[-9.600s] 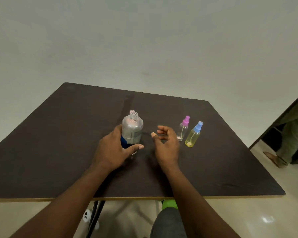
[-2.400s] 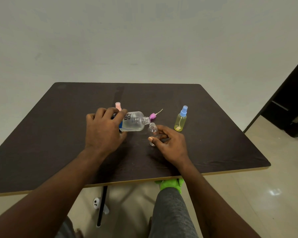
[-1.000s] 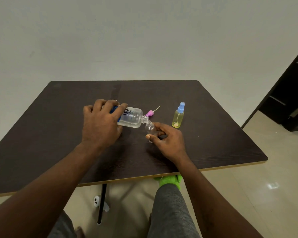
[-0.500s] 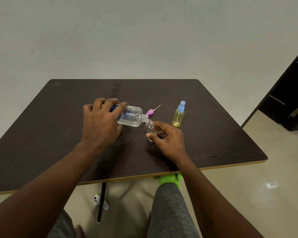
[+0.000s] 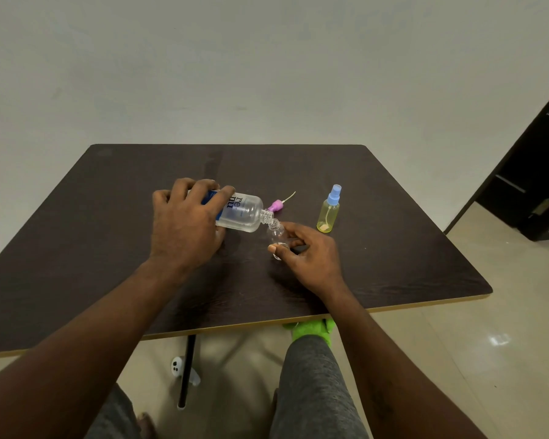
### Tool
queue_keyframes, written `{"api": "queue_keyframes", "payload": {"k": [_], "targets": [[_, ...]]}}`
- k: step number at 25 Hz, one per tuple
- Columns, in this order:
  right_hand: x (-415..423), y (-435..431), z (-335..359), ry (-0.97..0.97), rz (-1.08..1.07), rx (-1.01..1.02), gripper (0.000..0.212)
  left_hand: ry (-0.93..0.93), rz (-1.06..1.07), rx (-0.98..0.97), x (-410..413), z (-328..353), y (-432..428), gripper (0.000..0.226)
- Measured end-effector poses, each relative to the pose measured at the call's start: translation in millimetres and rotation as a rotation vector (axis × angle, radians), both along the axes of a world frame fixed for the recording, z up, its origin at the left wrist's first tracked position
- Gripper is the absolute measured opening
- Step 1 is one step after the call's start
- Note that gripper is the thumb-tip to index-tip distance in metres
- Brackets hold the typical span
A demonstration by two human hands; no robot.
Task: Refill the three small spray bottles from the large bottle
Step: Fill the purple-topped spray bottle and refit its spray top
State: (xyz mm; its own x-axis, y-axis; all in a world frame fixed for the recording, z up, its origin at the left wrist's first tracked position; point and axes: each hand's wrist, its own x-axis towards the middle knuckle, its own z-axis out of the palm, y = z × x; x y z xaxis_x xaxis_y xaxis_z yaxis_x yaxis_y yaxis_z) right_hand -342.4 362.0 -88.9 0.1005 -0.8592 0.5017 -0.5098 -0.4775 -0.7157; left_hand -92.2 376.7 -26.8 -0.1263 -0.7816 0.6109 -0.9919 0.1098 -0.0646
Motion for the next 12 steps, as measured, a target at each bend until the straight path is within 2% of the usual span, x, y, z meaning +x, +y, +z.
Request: {"api": "queue_keyframes", "payload": {"k": [12], "targets": [[-0.2,-1.4,-2.6,-0.004,-0.009,0.004,0.046,-0.003,-0.010,-0.027,2.5,-1.0,-2.1,0.076]]}}
